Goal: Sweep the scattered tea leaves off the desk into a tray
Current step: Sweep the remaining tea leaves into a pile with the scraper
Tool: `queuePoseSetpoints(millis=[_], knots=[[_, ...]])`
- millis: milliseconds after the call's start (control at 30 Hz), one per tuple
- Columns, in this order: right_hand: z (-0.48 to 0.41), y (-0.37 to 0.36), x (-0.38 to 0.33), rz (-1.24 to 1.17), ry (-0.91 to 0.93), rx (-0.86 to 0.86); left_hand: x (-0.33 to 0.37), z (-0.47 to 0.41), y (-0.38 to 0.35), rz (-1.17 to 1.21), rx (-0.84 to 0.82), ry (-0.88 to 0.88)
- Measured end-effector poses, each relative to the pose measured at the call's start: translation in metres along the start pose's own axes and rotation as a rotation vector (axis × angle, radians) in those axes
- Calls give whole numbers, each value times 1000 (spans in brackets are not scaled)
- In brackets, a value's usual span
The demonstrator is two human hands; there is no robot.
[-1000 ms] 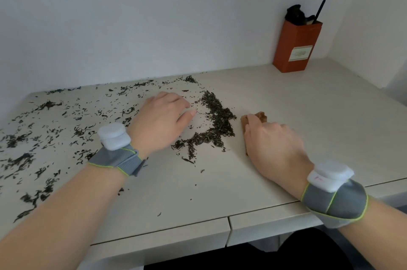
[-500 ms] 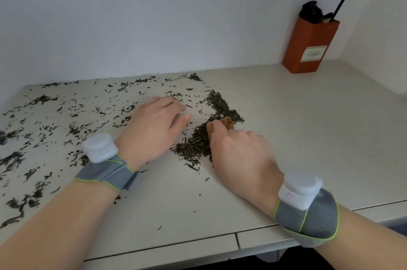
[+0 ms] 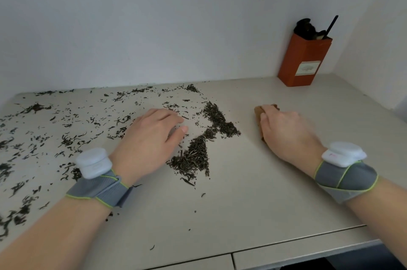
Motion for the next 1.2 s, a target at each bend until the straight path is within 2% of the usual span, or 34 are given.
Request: queuePoseSetpoints(millis=[100,300,467,600,733,967,1100,1200], knots=[[-1,-11,-8,9,24,3,-1,-1,-1,10,2,3],[-1,-22,-53,-49,240,83,-4,-1,-3,6,14,3],[2,-28,-90,-74,311,142,-6,-2,-3,6,27,17],[4,-28,-99,-140,300,145,-7,-2,-1,14,27,22],[-3,-19,-82,-281,132,104,-7,-1,-1,15,22,25],[-37,-20,-18,-169,-20,76,-7,-1,-1,17,23,34],[-48,-38,-10,8,-1,52,-8,-2,-1,21,7,49],[-50,-49,-24,6,55,83,-8,-2,-1,20,7,56]])
Point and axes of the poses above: each hand's wrist, its own z-axis away from the middle knuckle, its own y-axis out of the back of the hand, x = y × z, the point moved 1 cm from there along -z, towards the middle knuckle, and after that the axes turned 14 degrees about x, right-handed, at the moved point
